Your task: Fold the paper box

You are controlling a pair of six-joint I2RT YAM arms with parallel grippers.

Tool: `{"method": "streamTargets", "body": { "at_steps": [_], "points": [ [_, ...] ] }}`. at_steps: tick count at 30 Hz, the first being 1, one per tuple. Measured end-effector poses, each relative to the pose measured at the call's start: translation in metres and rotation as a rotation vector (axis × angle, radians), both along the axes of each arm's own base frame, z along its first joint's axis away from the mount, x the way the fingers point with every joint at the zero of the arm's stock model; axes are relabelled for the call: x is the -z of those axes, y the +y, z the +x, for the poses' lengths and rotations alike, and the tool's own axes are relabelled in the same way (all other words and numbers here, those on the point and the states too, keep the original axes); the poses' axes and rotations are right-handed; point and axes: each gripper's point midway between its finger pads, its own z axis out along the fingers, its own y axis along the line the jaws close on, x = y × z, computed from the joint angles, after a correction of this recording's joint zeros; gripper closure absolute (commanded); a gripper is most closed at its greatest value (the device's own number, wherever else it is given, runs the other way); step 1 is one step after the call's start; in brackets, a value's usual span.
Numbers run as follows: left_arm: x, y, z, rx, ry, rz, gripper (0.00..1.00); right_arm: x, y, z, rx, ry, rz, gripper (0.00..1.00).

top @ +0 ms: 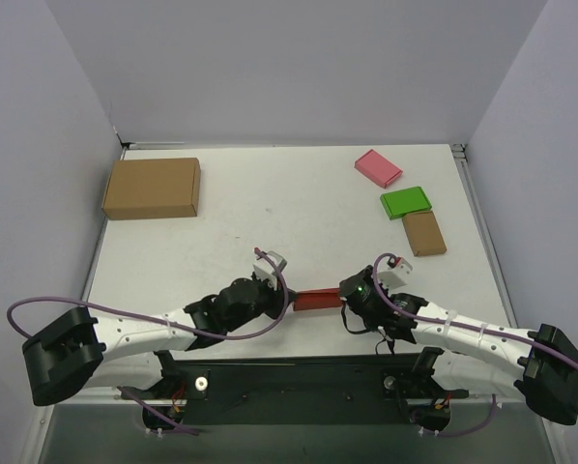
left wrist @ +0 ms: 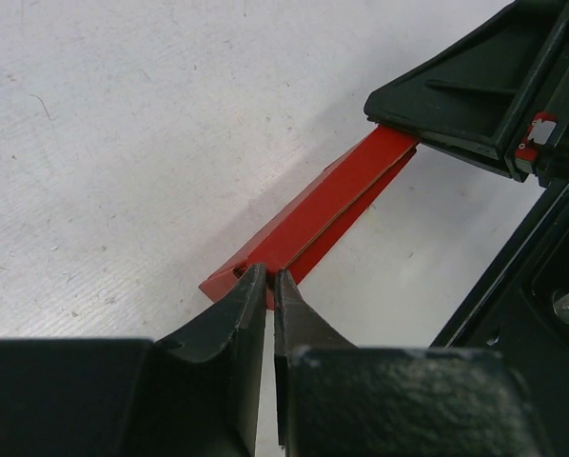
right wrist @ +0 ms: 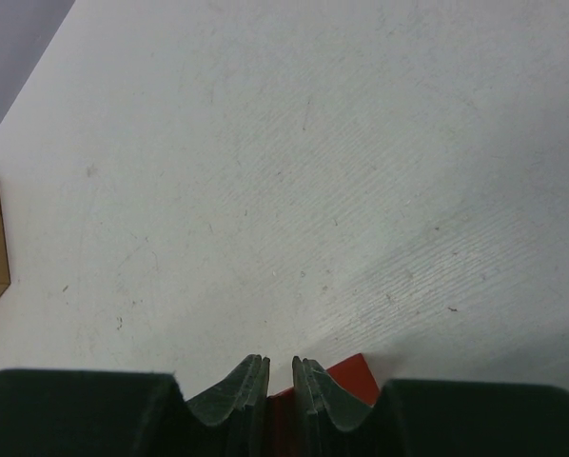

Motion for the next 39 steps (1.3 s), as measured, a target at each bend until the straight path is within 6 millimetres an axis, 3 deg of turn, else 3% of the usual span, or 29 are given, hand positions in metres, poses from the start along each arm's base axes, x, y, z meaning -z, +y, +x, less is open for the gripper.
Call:
{"method": "streamTargets", "body": {
  "at_steps": [4,18,39],
  "points": [
    [0.0,-0.001,0.001,-0.012,-0.012,0.028,1.0,0.0,-0.001,0.0,0.002,-0.001,-0.004,0.83],
    [0.002,-0.011,0.012,-0.134,-0.053,0.167,1.0,0.0,-0.009,0.005,0.033,-0.02,-0.061,0.83],
    [0.005,-0.015,0.016,-0.268,-0.004,0.104,1.0,-0.001,-0.013,0.007,0.044,-0.032,-0.093,0.83]
  ]
}}
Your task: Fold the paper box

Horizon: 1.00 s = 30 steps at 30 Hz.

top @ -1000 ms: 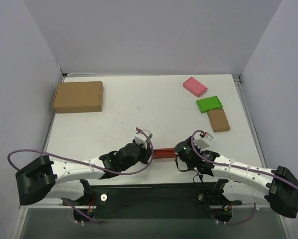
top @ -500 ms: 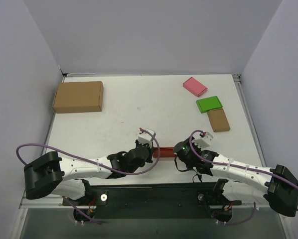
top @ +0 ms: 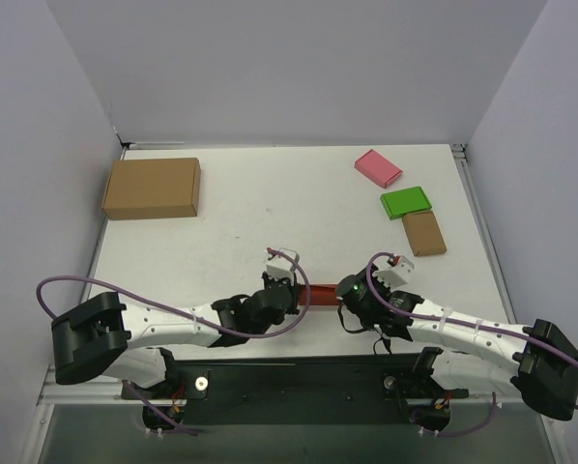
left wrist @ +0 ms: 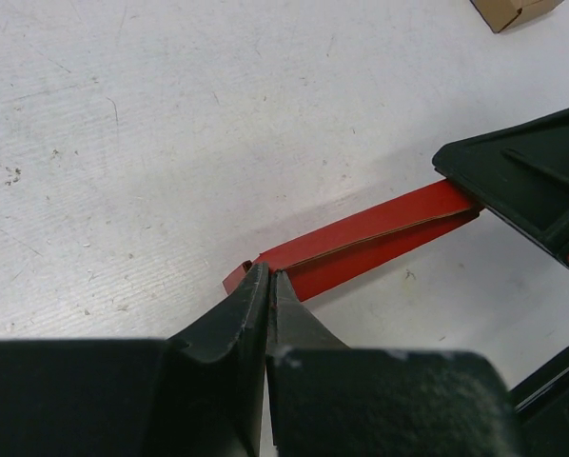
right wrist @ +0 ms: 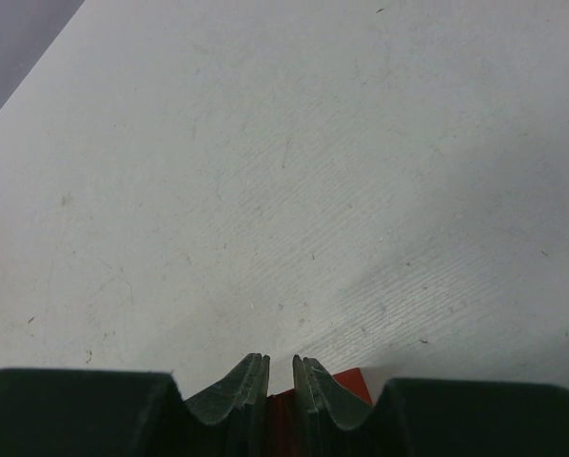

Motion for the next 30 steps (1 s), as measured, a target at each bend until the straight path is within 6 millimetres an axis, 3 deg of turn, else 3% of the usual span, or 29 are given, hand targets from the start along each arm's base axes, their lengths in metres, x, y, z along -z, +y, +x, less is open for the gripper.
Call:
{"method": "streamTargets", "body": {
  "at_steps": [18,30],
  "points": [
    [0.004,-0.009,0.011,-0.098,0.032,-0.051,1.0,0.0,-0.009,0.001,0.017,-0.011,-0.047,0.82],
    [0.004,0.001,-0.002,-0.131,0.094,-0.159,1.0,0.0,-0.002,-0.002,-0.01,-0.002,-0.033,0.83]
  ]
}}
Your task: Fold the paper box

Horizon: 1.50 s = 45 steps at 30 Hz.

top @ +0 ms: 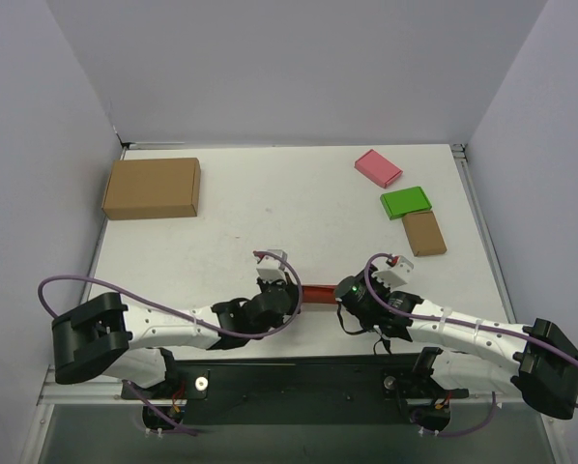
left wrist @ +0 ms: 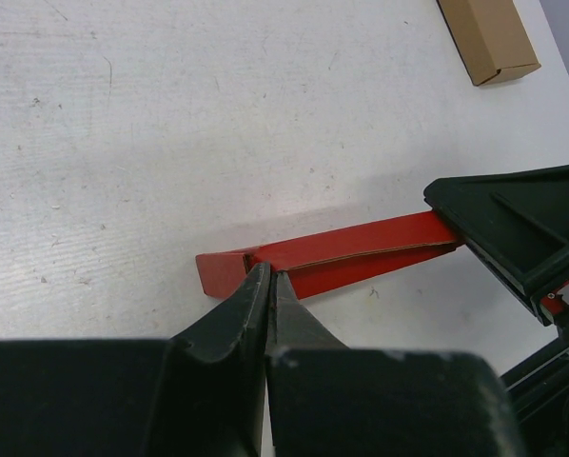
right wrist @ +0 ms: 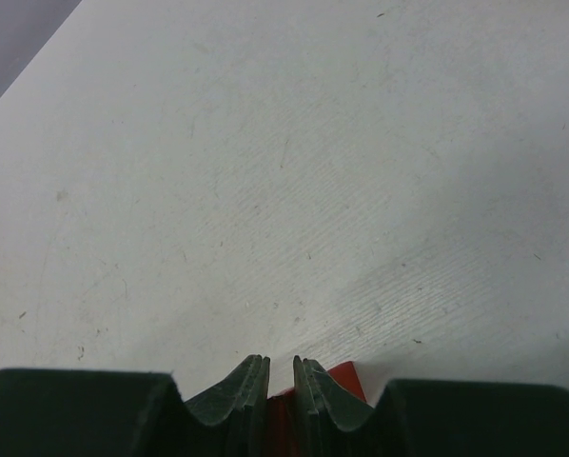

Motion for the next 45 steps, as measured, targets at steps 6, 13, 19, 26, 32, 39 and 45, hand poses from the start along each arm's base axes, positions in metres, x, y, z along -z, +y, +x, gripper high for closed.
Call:
{"method": "streamTargets", "body": {
  "at_steps": [6,13,19,26,32,39,45],
  "points": [
    [0.0,0.002,-0.001,-0.01,0.004,-0.011,1.0,0.0,0.002,0.0,-0.006,0.004,0.009,0.81],
    [0.0,0.001,0.002,-0.015,-0.004,0.035,1.0,-0.001,0.004,-0.004,-0.036,0.017,0.009,0.68],
    [-0.001,-0.001,0.006,0.002,-0.002,0.144,1.0,-0.009,0.009,-0.011,-0.088,0.022,0.036,0.54],
    [-0.001,-0.006,0.011,0.034,0.004,0.216,1.0,-0.022,0.008,-0.013,-0.104,-0.003,0.069,0.49],
    [0.0,-0.007,0.011,0.044,0.0,0.233,1.0,-0.036,0.002,-0.018,-0.095,-0.037,0.136,0.5],
    [0.0,-0.01,0.012,0.053,-0.003,0.244,1.0,-0.023,-0.007,-0.027,-0.08,-0.005,0.155,0.53],
    [0.001,-0.012,0.012,0.061,-0.004,0.252,1.0,-0.017,-0.008,-0.033,-0.081,0.018,0.172,0.54]
  ]
}}
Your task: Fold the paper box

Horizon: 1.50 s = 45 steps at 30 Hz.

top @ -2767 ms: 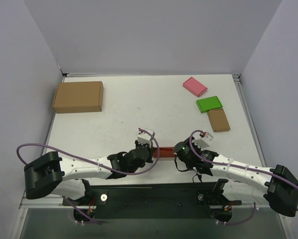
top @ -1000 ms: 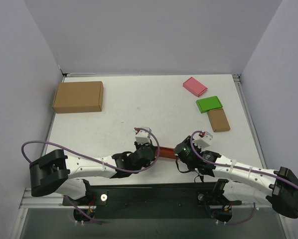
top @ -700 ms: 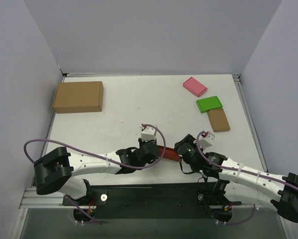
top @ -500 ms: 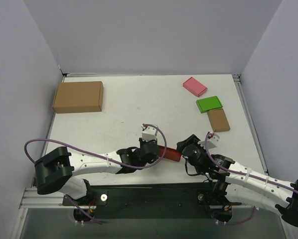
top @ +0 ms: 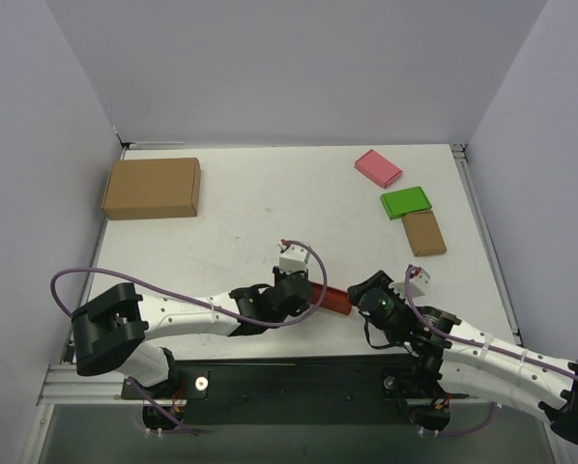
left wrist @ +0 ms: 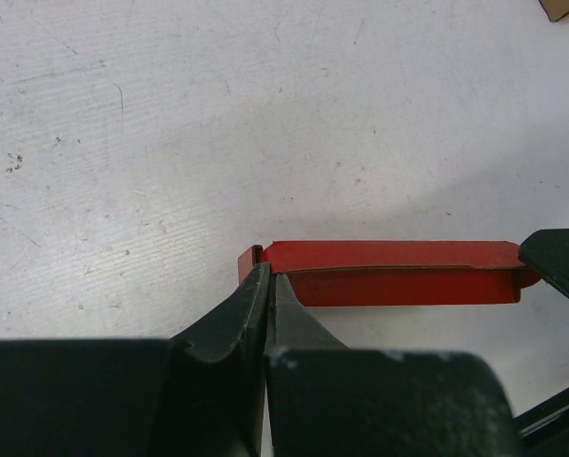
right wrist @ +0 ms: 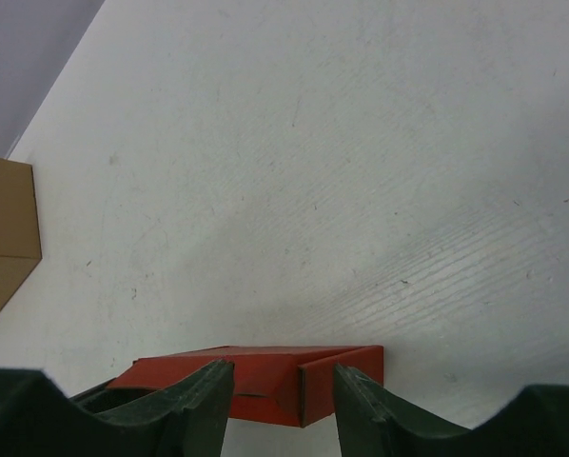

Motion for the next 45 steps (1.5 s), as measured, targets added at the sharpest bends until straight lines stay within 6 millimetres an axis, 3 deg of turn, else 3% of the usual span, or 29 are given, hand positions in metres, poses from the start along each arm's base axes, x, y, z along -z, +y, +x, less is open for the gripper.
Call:
{"method": "streamTargets", "body": {
  "at_steps": [19,22,26,35,39,40,45],
  "points": [
    [0.003,-0.005,0.001,0.007,0.004,0.005,1.0,0.008,0.007,-0.007,-0.008,0.03,0.024,0.73],
    [0.003,-0.005,0.002,0.006,0.003,0.006,1.0,0.01,0.007,-0.006,-0.007,0.032,0.011,0.8],
    [0.004,-0.005,0.003,0.005,0.004,0.01,1.0,0.012,0.007,-0.005,-0.009,0.039,-0.032,1.0],
    [0.005,-0.003,0.004,0.017,-0.008,0.033,1.0,0.014,0.007,-0.002,-0.008,0.066,-0.107,1.0],
    [0.004,-0.004,0.004,0.033,-0.014,0.048,0.83,0.014,0.007,-0.002,-0.007,0.073,-0.12,1.0],
    [0.004,-0.003,0.004,0.04,-0.017,0.055,0.75,0.014,0.007,-0.002,-0.007,0.075,-0.124,1.0],
    [0.001,-0.001,-0.002,0.089,-0.012,0.085,0.59,0.014,0.012,0.0,-0.009,0.086,-0.141,1.0]
  ]
}}
